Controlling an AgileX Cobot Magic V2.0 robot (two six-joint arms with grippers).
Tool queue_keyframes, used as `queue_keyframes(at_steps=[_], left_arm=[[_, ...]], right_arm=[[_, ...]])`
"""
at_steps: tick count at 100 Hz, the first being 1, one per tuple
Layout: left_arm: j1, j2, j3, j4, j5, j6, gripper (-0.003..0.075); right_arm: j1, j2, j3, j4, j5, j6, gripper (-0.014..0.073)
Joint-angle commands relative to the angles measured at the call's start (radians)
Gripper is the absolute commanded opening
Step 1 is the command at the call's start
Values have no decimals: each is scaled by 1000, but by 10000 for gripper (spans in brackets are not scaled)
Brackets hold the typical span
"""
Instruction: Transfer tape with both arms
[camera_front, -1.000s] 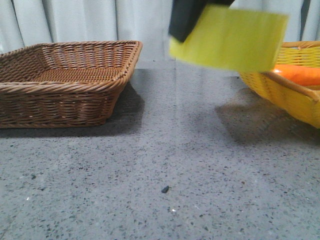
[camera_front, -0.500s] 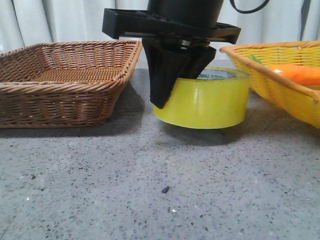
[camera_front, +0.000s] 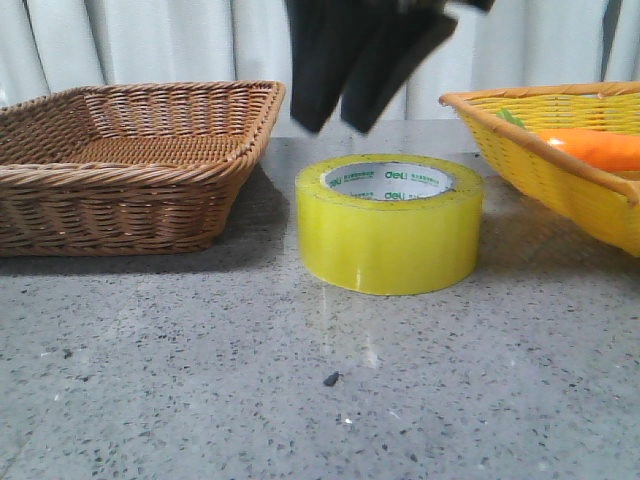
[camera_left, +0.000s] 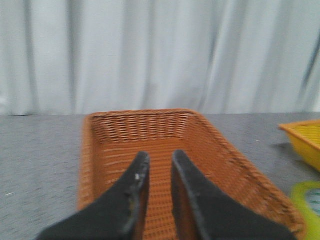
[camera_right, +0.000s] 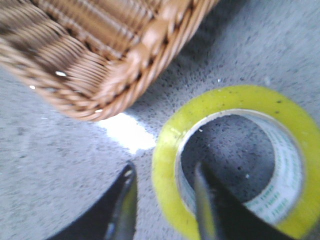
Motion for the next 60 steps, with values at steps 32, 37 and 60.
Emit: queue_keyframes(at_steps=[32, 37, 60], left_arm=[[-369, 417, -247, 114, -177, 0, 356], [-406, 465, -273, 123, -188, 0, 370], [-539, 678, -393, 188, -177, 0, 412]], right_arm=[[-1, -328, 55, -32, -163, -4, -73], [-1, -376, 84, -41, -201, -4, -73], [-1, -602, 223, -108, -392, 135, -73]])
